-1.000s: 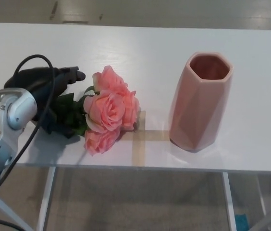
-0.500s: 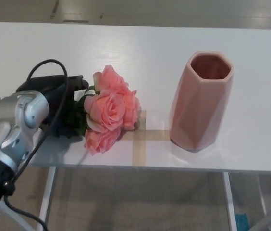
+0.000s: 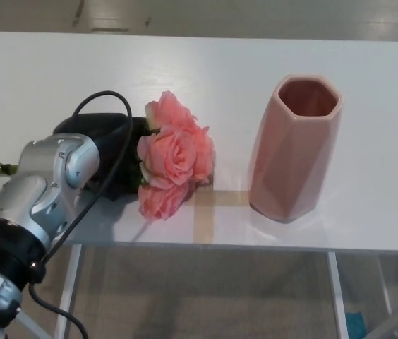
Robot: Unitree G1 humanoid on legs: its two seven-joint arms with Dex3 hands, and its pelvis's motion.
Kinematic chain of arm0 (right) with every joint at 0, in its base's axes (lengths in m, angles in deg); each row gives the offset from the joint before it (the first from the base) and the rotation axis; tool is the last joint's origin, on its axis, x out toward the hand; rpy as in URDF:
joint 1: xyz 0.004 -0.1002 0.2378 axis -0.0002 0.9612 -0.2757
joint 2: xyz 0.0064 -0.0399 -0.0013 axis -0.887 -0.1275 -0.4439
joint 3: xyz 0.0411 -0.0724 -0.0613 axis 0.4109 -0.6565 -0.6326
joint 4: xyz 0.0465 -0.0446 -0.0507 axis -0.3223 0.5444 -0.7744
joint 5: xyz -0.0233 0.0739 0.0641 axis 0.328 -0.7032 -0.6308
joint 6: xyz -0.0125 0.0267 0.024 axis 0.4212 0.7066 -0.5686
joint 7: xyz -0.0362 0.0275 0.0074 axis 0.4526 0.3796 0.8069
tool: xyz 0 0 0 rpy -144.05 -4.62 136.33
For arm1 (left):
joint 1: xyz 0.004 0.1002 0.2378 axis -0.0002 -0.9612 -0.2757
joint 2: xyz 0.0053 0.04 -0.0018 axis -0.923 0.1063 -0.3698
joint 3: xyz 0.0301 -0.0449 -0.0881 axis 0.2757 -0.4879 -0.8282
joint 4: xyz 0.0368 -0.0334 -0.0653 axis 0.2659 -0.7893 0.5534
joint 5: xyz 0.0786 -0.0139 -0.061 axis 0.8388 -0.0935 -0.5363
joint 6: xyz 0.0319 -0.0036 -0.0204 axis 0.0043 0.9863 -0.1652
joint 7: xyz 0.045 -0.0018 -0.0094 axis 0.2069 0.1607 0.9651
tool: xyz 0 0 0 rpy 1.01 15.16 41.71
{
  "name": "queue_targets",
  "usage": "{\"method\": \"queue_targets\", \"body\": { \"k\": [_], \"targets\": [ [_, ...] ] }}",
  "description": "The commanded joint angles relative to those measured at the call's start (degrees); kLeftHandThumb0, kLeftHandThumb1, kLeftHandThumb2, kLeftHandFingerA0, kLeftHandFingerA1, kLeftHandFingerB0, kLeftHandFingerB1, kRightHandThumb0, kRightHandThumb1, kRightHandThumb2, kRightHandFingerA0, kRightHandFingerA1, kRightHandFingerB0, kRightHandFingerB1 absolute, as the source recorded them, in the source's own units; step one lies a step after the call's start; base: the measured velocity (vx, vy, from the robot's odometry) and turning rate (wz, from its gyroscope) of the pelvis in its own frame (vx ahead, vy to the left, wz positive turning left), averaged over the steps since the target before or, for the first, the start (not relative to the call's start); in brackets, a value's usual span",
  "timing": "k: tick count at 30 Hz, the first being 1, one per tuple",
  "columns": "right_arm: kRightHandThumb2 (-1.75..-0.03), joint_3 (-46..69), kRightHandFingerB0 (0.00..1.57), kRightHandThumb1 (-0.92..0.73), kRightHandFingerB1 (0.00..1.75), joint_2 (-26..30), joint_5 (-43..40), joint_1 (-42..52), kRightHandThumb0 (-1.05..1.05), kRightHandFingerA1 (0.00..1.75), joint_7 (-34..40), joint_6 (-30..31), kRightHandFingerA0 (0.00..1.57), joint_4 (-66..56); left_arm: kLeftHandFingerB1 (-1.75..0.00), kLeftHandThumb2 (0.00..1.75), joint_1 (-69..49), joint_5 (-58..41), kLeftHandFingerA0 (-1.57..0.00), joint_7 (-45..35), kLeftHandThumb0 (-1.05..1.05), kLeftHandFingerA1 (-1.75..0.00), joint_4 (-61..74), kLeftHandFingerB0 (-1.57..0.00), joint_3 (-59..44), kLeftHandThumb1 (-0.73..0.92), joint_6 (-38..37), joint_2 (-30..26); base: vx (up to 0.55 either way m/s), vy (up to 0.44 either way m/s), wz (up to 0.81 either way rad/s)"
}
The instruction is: Use the left hand to pick up the rose and then lift and insert it into the pink vase.
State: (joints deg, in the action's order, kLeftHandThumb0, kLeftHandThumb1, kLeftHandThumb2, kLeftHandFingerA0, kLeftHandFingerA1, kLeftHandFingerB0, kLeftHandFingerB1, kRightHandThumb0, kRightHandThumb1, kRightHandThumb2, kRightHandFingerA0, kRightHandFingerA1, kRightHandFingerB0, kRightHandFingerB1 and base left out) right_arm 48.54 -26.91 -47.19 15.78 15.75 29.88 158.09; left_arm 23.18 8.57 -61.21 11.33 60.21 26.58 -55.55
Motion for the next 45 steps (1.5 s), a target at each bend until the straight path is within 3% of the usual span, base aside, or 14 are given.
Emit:
{"method": "queue_targets", "body": {
  "k": [1, 2, 7, 9, 14, 21, 24, 27, 28, 30, 32, 37, 44, 45],
  "targets": [
    [-0.56, 0.3, 0.62, -0.54, 0.47, -0.1, -0.7, 0.2, -0.16, 0.52, -0.2, 0.3, 0.74, 0.0, -0.34, 0.62, -0.2, 0.0, -0.89, 0.5, -0.26, -0.94, -1.1, -0.44, 0.1, 0.72, -2.6, 0.6, 0.00, 0.000, 0.00],
    [-0.55, 0.2, 0.62, -0.54, 0.48, 0.0, -0.6, 0.2, -0.16, 0.52, -0.6, 0.0, 0.73, -0.2, -0.46, 0.56, -1.0, 0.6, -0.65, 2.1, -0.15, -1.55, 0.0, -0.79, 0.3, 0.61, -3.1, 0.6, 0.00, 0.000, 0.00],
    [-0.55, 0.4, 0.62, -0.54, 0.47, 0.1, -0.7, 0.2, -0.16, 0.52, -1.0, -0.2, 0.73, -0.3, -0.52, 0.57, -1.9, 1.2, -0.62, 2.9, -0.16, -1.53, 1.5, -0.89, 0.3, 0.60, -2.9, 0.5, 0.00, 0.000, 0.00],
    [-0.55, 0.5, 0.61, -0.55, 0.47, 0.1, -0.9, 0.2, -0.16, 0.53, -1.3, -0.6, 0.74, -0.5, -0.45, 0.58, -2.1, 0.9, -0.70, 4.1, -0.22, -1.41, 1.3, -0.72, -0.2, 0.61, -3.4, 0.3, 0.00, 0.000, 0.00],
    [-0.55, 0.5, 0.61, -0.56, 0.47, 0.2, -0.7, 0.0, -0.16, 0.52, -1.0, -0.2, 0.74, -0.4, -0.43, 0.58, -2.4, 0.7, -0.71, 6.6, -0.22, -1.39, 0.3, -0.66, -0.6, 0.61, -4.9, 0.6, 0.00, 0.000, 0.00],
    [-0.55, 0.7, 0.61, -0.56, 0.47, 0.1, -0.8, -0.2, -0.17, 0.52, -0.9, -0.2, 0.73, -0.3, -0.56, 0.58, -2.7, 1.1, -0.66, 10.5, -0.19, -1.49, 0.2, -0.88, -1.6, 0.59, -7.3, -0.4, 0.00, 0.000, 0.00],
    [-0.55, 0.6, 0.61, -0.56, 0.47, 0.2, -0.7, -0.3, -0.17, 0.52, -0.8, -0.2, 0.73, -0.3, -0.60, 0.53, -2.2, 0.8, -0.55, 12.4, -0.16, -1.64, -0.2, -0.81, -2.8, 0.70, -8.0, -0.6, 0.00, 0.000, 0.00],
    [-0.56, 0.7, 0.61, -0.55, 0.47, 0.2, -0.7, -0.5, -0.17, 0.52, -0.6, 0.0, 0.72, -0.2, -0.72, 0.57, -1.4, -0.3, -0.63, 16.3, -0.16, -1.56, 0.1, -0.87, -5.5, 0.65, -9.1, -0.5, 0.00, 0.000, 0.00],
    [-0.56, 0.7, 0.61, -0.55, 0.47, 0.2, -0.7, -0.5, -0.17, 0.52, -0.8, 0.0, 0.72, -0.2, -0.52, 0.59, -1.4, -1.0, -0.64, 17.6, -0.16, -1.55, 0.7, -0.89, -6.8, 0.67, -9.7, -0.4, 0.00, 0.000, 0.00],
    [-0.56, 0.7, 0.60, -0.55, 0.47, 0.3, -0.7, -0.6, -0.17, 0.52, -0.8, 0.3, 0.72, -0.1, -0.53, 0.60, -1.4, -1.4, -0.65, 19.2, -0.16, -1.53, 1.0, -0.90, -8.4, 0.69, -10.7, -0.1, 0.00, 0.000, 0.00],
    [-0.56, 0.8, 0.61, -0.55, 0.47, 0.3, -0.9, -0.7, -0.17, 0.52, -1.0, 0.4, 0.72, -0.2, -0.79, 0.62, -1.0, -2.0, -0.69, 20.7, -0.16, -1.54, 1.4, -0.86, -10.0, 0.72, -12.1, -0.1, 0.00, 0.000, 0.00],
    [-0.55, 0.6, 0.62, -0.56, 0.47, 0.4, -0.5, -0.5, -0.16, 0.52, -1.1, 0.1, 0.73, -0.1, -0.72, 0.63, 1.4, -2.8, -0.74, 21.8, -0.17, -1.55, 0.7, -0.89, -12.3, 0.72, -14.6, -0.2, 0.00, 0.000, 0.00],
    [-0.55, 0.7, 0.62, -0.56, 0.47, 0.5, -0.6, -0.3, -0.15, 0.52, -1.4, -0.2, 0.72, -0.2, -0.99, 0.63, 3.1, -5.1, -0.76, 20.6, -0.14, -1.55, 0.9, -0.80, -15.0, 0.74, -17.4, -0.3, 0.00, 0.000, 0.00],
    [-0.55, 0.6, 0.62, -0.56, 0.47, 0.6, -0.6, -0.5, -0.14, 0.52, -1.5, 0.0, 0.72, -0.3, -1.16, 0.63, 4.5, -8.1, -0.76, 19.1, -0.15, -1.56, 3.2, -0.72, -17.5, 0.76, -15.4, 0.8, 0.00, 0.000, 0.00]
  ]
}}
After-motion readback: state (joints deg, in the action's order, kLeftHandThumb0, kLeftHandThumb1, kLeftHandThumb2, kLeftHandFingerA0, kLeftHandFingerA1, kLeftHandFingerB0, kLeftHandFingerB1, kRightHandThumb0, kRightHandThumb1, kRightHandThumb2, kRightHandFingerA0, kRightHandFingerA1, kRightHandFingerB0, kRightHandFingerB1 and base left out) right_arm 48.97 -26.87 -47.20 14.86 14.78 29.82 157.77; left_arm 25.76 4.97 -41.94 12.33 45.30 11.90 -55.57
